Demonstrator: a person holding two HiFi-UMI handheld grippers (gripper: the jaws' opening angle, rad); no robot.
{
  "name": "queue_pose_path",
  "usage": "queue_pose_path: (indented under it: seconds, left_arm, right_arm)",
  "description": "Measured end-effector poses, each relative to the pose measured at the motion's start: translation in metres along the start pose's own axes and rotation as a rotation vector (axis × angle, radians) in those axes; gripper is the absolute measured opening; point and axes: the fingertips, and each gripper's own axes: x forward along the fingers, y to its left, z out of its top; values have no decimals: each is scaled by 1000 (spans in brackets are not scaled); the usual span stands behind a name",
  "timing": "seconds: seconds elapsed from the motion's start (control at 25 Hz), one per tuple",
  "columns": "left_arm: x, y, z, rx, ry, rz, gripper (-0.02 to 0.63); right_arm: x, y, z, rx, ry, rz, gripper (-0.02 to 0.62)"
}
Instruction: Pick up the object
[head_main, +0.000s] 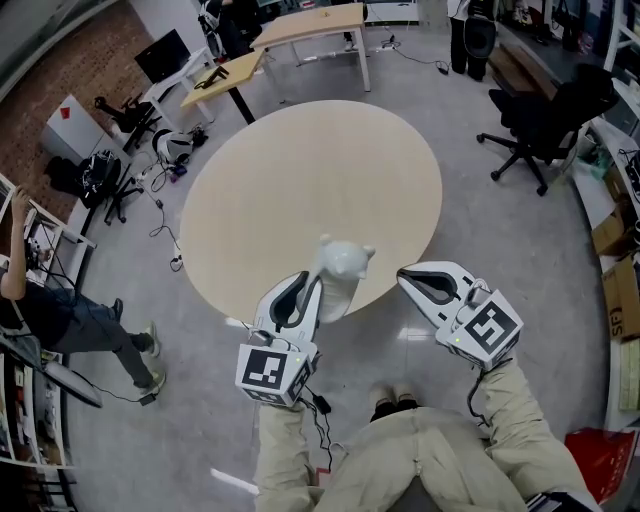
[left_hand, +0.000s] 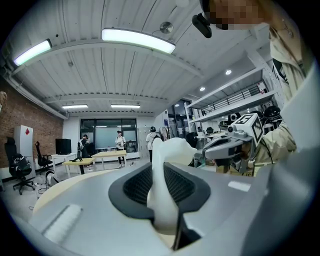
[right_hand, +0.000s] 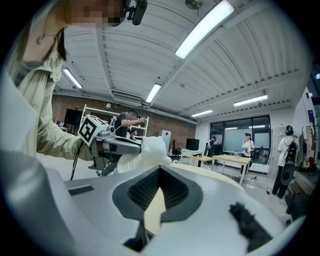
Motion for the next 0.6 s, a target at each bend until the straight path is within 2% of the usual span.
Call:
queue_pose_path:
  seconds: [0.6]
  left_arm:
    - [7, 8, -4, -1, -2, 8, 75]
  right_arm:
    - [9, -6, -5, -5, -6, 0, 3]
